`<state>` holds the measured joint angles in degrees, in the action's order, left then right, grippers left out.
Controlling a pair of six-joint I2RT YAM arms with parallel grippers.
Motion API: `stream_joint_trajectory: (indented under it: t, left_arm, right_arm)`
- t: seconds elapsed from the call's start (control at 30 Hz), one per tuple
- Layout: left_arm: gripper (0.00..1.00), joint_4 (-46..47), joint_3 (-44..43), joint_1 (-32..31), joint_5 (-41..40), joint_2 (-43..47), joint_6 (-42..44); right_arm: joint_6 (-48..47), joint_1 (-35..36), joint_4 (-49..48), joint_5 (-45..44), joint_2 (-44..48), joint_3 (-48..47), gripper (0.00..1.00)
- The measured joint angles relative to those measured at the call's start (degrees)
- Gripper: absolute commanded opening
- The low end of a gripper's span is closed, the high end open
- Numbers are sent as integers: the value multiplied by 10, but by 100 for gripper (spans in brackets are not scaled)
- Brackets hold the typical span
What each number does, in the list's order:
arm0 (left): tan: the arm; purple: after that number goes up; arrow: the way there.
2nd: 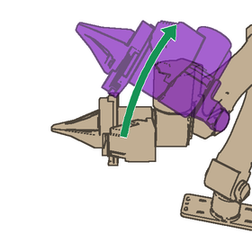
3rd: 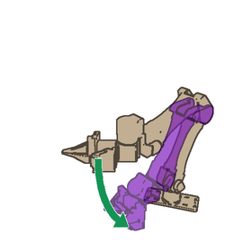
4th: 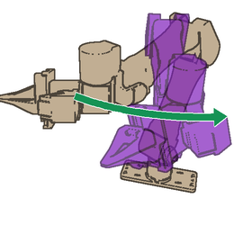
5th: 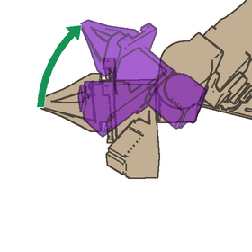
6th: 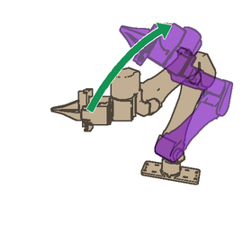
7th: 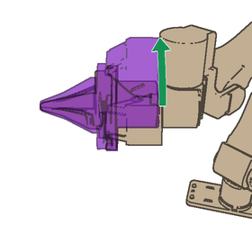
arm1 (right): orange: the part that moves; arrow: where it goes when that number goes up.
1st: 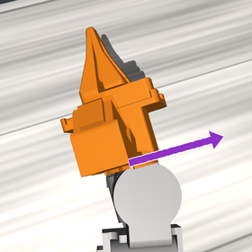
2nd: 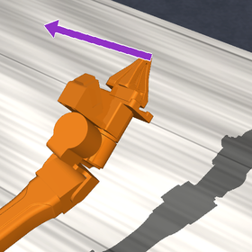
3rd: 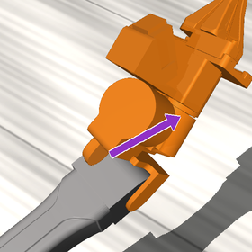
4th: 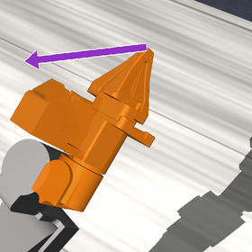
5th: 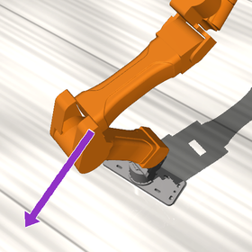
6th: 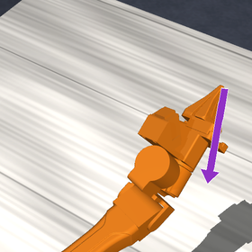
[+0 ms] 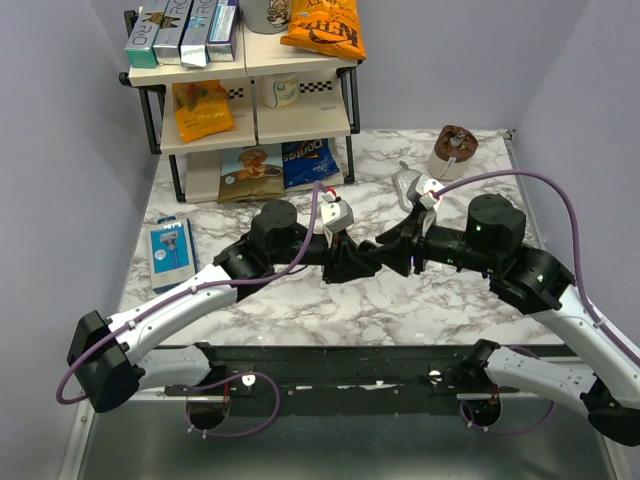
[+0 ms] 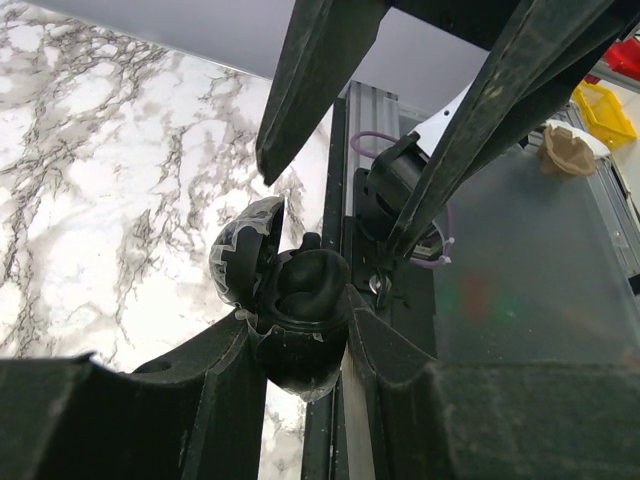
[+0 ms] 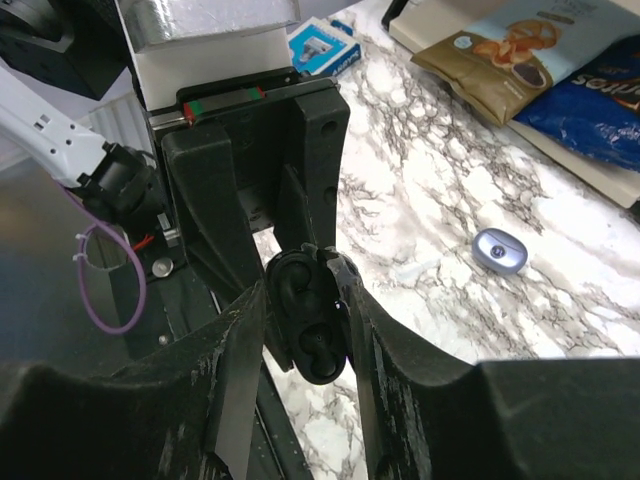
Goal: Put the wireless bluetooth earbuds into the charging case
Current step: Place the earbud in the charging case.
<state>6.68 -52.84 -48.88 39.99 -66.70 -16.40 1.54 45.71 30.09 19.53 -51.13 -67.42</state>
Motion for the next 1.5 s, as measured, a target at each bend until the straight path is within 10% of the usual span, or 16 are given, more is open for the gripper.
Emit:
stream_joint_trajectory:
  t: [1.5]
  left_arm:
    - [0, -10, 0, 0, -17, 1, -4]
  right_arm:
    - [-2, 0, 7, 9, -23, 0, 44]
